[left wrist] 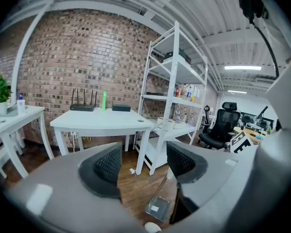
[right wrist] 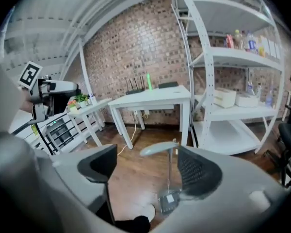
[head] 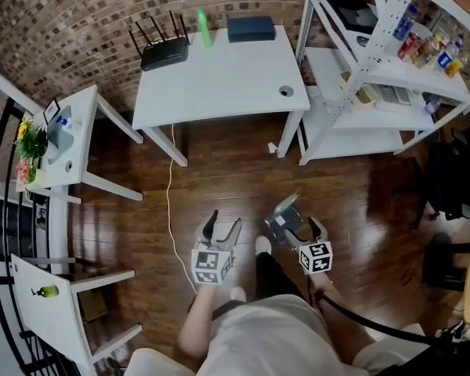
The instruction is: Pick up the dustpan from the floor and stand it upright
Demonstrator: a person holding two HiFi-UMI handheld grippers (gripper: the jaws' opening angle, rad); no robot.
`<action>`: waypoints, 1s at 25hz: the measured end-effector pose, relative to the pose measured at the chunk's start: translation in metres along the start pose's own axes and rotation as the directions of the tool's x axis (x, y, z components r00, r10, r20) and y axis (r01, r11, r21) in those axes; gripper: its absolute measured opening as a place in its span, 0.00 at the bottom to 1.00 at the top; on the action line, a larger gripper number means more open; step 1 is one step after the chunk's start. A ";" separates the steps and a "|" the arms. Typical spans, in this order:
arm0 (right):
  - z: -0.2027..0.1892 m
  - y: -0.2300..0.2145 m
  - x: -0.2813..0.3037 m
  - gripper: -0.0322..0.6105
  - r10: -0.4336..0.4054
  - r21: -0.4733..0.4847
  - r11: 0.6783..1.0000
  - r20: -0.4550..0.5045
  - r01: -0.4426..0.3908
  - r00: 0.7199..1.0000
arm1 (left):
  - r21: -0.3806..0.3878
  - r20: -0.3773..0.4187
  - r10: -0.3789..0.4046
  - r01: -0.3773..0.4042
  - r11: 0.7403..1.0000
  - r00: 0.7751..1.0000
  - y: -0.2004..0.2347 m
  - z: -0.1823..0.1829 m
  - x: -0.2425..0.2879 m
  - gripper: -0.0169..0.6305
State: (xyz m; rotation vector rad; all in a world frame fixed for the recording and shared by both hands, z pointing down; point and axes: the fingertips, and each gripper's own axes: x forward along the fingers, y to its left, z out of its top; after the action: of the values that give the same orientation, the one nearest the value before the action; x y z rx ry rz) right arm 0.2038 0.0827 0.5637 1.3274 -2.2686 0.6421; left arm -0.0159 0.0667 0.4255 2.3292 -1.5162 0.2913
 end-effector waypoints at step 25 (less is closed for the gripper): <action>0.106 0.215 -0.310 0.69 -0.123 -0.168 0.961 0.449 0.219 0.885 | 0.094 0.376 0.087 -0.131 0.987 0.923 -0.100 0.040 -0.309 0.53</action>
State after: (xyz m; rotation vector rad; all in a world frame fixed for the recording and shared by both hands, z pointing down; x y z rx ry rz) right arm 0.1384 0.3257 0.2635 1.6655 -2.4279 0.0286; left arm -0.0508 0.3483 0.2625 2.5011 -1.8530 -0.0412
